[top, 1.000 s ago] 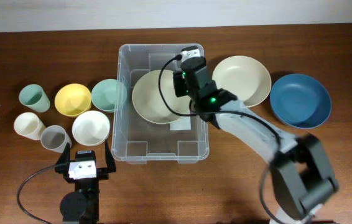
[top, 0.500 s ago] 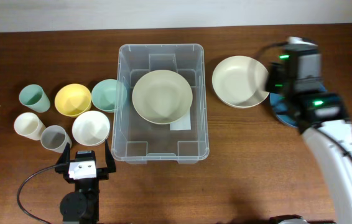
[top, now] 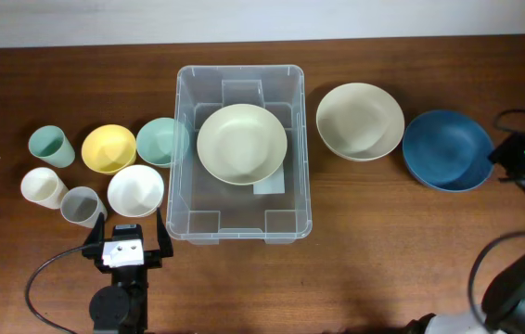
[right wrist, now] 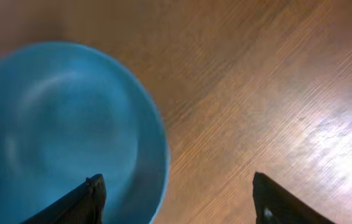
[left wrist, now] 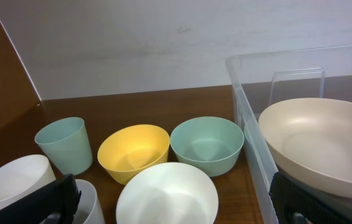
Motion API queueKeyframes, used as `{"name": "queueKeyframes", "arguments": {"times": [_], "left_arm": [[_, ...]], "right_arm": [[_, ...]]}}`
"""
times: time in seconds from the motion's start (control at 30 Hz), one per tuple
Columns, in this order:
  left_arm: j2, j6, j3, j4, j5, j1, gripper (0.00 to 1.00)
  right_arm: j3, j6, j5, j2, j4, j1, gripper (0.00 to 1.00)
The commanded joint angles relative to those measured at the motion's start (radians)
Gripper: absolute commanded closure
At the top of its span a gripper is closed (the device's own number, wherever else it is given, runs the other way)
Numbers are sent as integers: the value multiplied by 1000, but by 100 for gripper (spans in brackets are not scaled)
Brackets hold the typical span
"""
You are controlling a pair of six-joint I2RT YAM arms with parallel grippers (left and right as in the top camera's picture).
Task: Pack container
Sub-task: 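Move the right gripper to the blue plate and grasp its rim, then lift the blue plate and stack it on the cream plate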
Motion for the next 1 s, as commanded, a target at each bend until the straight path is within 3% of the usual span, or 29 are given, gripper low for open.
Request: {"name": "queueKeyframes", "arguments": {"times": [0.0,0.17,0.23,0.3,0.33,0.37,0.4,0.43,0.73,0.87,0.97], "left_arm": [[-3,-13,-7,1,-6,6,0],[-3,-13,-7,1,-6,6,0],[-3,-13,-7,1,-6,6,0],[-3,-13,-7,1,-6,6,0],[-3,-13,-7,1,-6,6,0],[-3,-13,-7,1,-6,6,0],[-3,-13,-7,1,-6,6,0],[-3,-13,-7,1,-6,6,0],[-3,-13,-7,1,-6,6,0],[-3,-13,-7,1,-6,6,0],[-3,-13,-7,1,-6,6,0]], "right_arm": [[2,-29,-153,97,22,-20,29],[2,-52,-177,251,91,15,27],[2,-74,-190,282,113,24,31],[2,-73,-192,294,118,29,51],[2,-73,-191,294,119,29,71],[2,-73,-191,294,119,29,76],[2,-73,-191,293,119,27,90],[2,-73,-191,293,117,26,96],[25,-72,-104,174,14,-51,96],[67,-69,-108,11,-52,-55,96],[77,-70,-140,-190,-53,28,96]]}}
